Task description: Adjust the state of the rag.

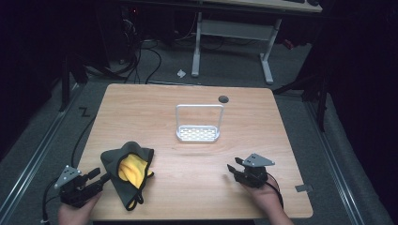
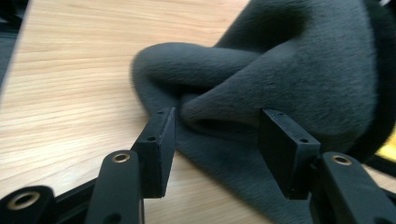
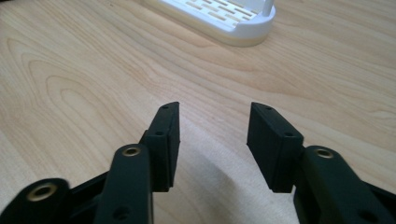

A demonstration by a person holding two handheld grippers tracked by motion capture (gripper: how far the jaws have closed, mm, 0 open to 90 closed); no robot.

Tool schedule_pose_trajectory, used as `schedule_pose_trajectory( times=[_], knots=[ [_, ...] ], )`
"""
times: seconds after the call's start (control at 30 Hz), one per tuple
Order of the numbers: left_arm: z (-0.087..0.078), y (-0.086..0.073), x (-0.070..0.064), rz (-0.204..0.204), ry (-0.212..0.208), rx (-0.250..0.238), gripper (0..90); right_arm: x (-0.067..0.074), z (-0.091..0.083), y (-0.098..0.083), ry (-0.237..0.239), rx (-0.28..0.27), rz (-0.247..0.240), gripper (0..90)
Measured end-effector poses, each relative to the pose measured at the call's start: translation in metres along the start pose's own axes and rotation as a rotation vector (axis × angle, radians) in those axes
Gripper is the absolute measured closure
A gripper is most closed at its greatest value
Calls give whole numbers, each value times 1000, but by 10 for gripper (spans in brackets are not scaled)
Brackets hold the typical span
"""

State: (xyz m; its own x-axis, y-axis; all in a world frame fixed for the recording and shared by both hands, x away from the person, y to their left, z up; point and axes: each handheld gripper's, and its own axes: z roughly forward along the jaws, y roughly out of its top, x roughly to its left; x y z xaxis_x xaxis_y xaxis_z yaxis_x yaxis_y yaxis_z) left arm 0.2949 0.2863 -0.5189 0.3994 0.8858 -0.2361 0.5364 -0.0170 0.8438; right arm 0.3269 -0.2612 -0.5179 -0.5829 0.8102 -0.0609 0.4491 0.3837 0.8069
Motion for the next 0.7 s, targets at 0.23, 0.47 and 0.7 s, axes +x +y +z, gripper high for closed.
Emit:
schedule_pose_trajectory(
  times=[0.23, 0.47, 0.7],
  knots=[
    [5, 0, -1, 20, -12, 17, 443, -3, -1, -1, 4, 3, 19, 459],
    [-1, 1, -1, 48, 23, 12, 384, -3, 2, 0, -20, 17, 29, 419],
    [-6, 10, -10, 93, 24, 7, 362, -4, -1, 0, -14, 13, 45, 407]
  ],
)
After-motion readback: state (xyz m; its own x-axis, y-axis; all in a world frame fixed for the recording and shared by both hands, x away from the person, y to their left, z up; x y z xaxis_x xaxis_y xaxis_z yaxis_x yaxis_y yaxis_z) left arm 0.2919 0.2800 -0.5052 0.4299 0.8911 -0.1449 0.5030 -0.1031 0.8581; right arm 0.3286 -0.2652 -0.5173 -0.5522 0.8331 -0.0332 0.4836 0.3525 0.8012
